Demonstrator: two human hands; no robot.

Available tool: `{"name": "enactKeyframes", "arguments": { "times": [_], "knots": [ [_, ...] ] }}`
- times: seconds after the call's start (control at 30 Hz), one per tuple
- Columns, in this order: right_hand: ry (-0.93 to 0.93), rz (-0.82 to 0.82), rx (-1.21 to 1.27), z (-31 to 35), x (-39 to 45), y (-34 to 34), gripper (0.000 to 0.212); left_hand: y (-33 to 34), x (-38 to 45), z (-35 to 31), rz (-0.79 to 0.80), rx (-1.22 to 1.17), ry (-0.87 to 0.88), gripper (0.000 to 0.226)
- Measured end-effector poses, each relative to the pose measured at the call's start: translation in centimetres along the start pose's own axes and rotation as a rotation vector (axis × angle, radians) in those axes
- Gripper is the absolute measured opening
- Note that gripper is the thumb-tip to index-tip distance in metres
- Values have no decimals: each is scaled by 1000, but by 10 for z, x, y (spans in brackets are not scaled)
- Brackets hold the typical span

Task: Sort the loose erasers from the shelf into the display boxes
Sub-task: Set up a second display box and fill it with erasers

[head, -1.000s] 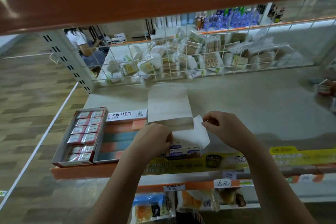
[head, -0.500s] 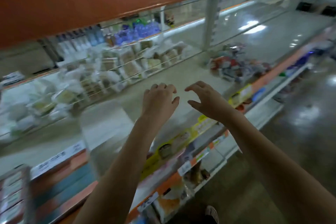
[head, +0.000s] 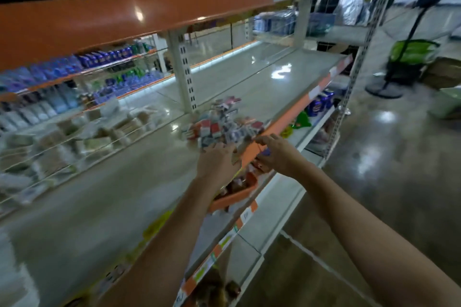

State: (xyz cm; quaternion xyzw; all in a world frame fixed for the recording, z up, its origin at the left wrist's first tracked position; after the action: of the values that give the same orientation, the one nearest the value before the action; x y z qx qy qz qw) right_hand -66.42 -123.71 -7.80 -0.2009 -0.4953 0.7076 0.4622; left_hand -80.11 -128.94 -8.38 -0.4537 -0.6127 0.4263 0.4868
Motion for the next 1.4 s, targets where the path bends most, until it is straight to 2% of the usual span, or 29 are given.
{"name": "enactKeyframes", "arguments": {
  "times": [0.1,0.5,0.77,0.9,1.0,1.13,1.27,1.4],
  "knots": [
    [-25,-5,3,-23,15,-5,43,7,20,-8,-24,-18,-49,50],
    [-124,19,36,-60,149,10,39,24,124,22,-120,39,-194,36],
    [-255,212,-50,-60,206,44,32,33,147,26,-91,37,-274,20],
    [-353,209,-43,-59,215,44,28,28,148,29,-107,-209,-351,20],
    [-426,241,45,-61,216,39,28,27,146,30,-118,-410,-427,12],
    [-487,321,316,-61,215,26,25,27,138,30,-226,-660,-592,15],
    [-477,515,603,-57,208,19,13,25,118,20,-365,-941,-709,23],
    [-376,686,925,-45,190,17,19,18,84,12,-503,-1158,-838,17]
  ]
}}
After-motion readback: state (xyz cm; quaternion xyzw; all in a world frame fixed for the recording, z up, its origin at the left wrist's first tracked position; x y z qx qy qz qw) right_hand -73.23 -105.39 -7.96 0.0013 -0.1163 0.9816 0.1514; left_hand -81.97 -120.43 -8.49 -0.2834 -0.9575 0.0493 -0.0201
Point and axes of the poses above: each hand's wrist, its own x-axis towards the middle knuckle, its own y-axis out of the palm, z = x × y, the point moved 7 cm from there along x, towards the middle knuckle, and after that the axes turned 5 degrees about -z, right-handed, at the moved point
